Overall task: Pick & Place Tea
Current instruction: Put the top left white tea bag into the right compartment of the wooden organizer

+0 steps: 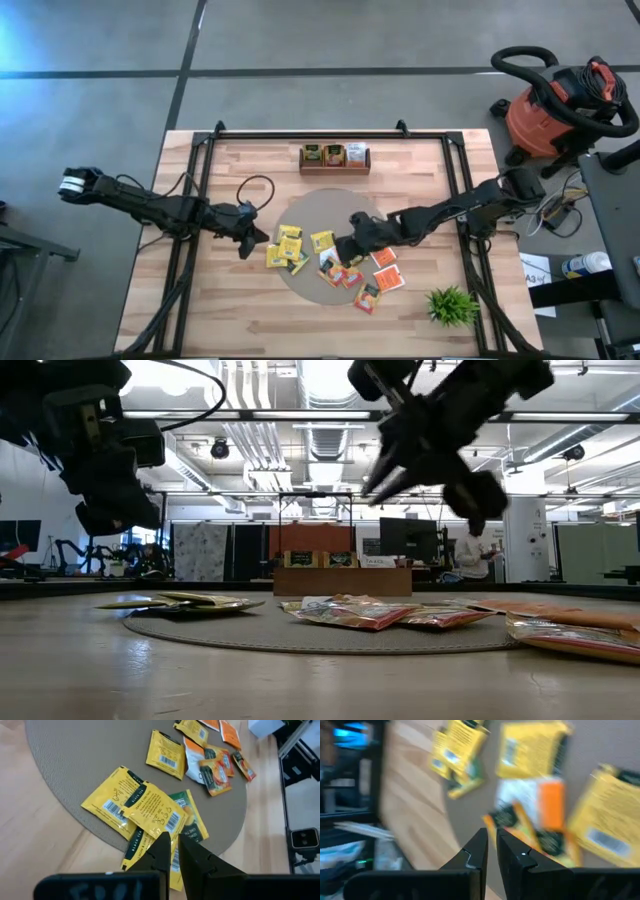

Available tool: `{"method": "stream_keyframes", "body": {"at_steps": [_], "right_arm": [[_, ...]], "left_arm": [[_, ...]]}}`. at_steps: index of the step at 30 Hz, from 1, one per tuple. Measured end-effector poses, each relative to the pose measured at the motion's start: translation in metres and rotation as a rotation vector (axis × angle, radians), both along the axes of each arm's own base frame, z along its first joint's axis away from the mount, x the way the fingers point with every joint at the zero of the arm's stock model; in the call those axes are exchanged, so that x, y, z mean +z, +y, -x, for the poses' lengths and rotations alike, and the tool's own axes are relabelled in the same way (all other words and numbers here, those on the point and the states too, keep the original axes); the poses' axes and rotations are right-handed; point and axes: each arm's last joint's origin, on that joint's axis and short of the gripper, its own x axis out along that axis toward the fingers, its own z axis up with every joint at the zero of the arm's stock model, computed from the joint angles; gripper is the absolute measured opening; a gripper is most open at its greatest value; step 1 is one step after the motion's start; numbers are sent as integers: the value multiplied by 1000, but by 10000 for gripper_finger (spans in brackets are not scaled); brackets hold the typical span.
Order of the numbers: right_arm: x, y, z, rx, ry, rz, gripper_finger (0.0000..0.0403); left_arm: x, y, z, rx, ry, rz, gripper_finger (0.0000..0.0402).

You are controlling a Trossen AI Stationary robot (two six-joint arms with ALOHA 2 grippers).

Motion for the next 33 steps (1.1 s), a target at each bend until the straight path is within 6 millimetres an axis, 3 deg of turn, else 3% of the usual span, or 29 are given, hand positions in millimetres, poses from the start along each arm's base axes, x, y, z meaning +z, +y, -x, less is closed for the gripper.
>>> {"method": "stream_keyframes", "body": {"at_steps": [7,33], "right_arm": [[9,16,7,-34,122,36,38],[19,21,-6,-44,39,28,38]], "left_arm": [[0,0,0,-30,-6,-42,30],[-2,0,0,-128,-12,-183,30]]}}
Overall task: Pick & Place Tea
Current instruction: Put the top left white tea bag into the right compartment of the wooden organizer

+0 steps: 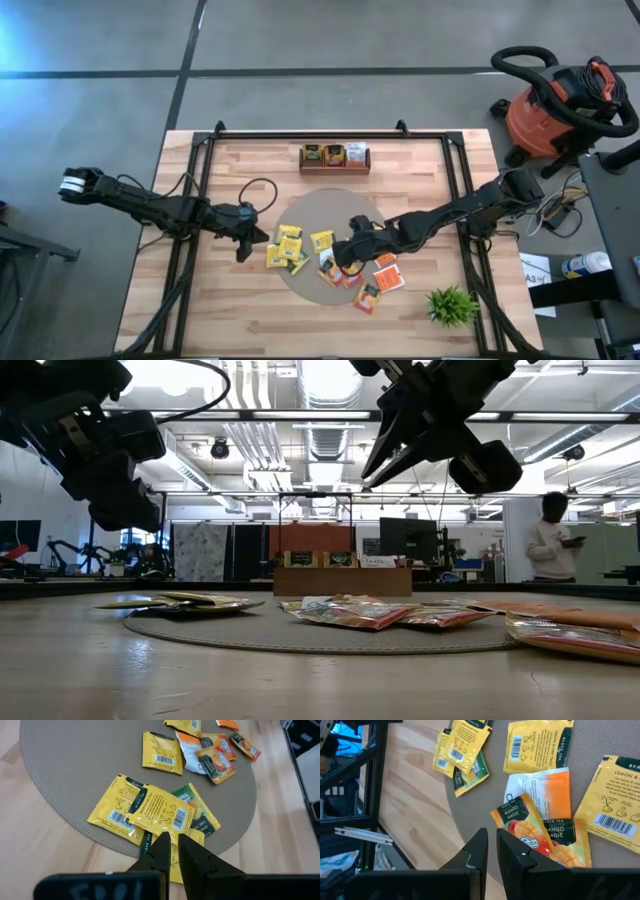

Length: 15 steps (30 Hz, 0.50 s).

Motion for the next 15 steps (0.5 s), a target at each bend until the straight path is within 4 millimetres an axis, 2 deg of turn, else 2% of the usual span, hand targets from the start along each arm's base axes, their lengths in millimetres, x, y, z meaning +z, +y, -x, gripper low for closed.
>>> {"method": "stream_keyframes", "body": {"at_steps": [9,15], "right_arm": [[-3,-5,2,104,46,108,38],[-9,-15,7,397,127,208,38]], "left_arm": [[5,0,-4,18,-62,31,30],[11,-1,-18,99,-176,132,30]]}}
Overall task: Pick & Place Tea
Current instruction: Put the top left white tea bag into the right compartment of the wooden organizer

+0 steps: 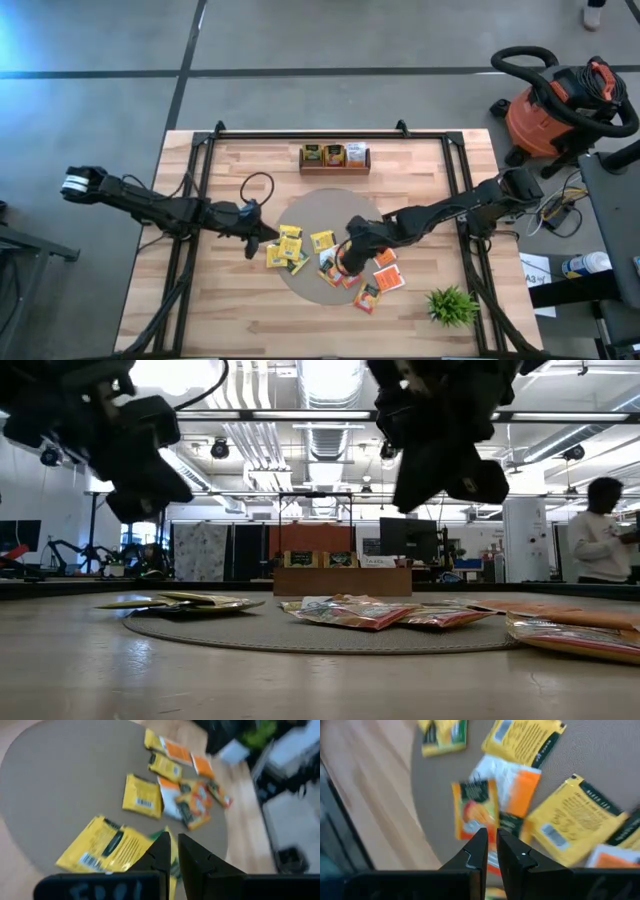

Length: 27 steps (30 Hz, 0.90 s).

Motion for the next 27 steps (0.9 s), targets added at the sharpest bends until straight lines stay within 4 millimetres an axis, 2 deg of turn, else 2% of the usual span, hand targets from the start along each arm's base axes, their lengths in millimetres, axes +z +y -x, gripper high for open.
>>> {"method": "stream_keyframes", "body": {"at_steps": [6,9,13,20,23,27], "right_arm": [[-5,-12,5,272,57,171,38],[-5,-20,5,382,51,190,42],[-5,-29,2,492,19,180,64],[-3,-51,-5,537,-57,237,134],[-1,-60,-8,529,-94,261,151],[-15,-69,-17,527,-91,231,151]], "left_arm": [[-4,-2,-27,222,2,239,30],[-6,-8,-47,254,49,317,30],[-8,-18,-77,257,99,329,30],[-8,-29,-124,183,133,241,30],[-13,-30,-132,137,153,233,30],[-24,-31,-132,95,205,252,30]]}}
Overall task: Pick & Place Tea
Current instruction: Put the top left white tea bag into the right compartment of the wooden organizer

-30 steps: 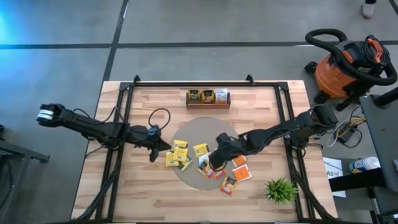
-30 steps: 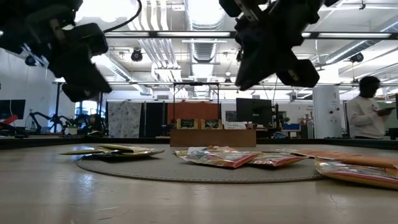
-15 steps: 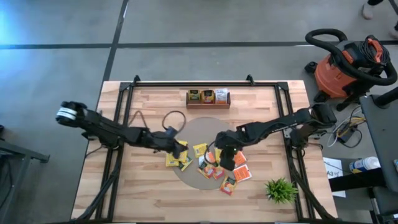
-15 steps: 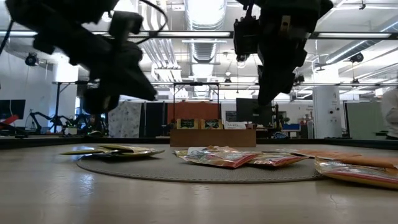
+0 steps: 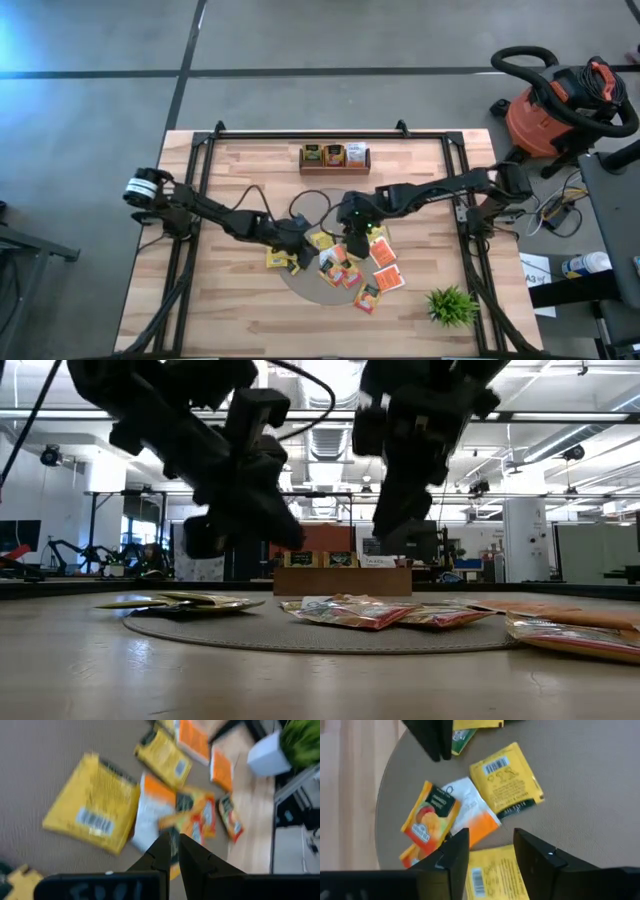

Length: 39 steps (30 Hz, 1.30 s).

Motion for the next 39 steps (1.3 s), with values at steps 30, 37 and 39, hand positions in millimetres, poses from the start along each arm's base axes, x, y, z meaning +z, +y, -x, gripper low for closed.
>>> {"method": "stream_keyframes", "body": {"at_steps": [30,37,39], "right_arm": [[-68,3,-23,102,97,-156,125],[-67,5,-30,129,90,-197,103],[-63,5,-33,134,71,-194,96]], "left_arm": [[-42,-9,-38,-60,17,57,30],[-43,-7,-41,-44,27,30,30],[-44,-7,-40,-48,39,20,30]]}}
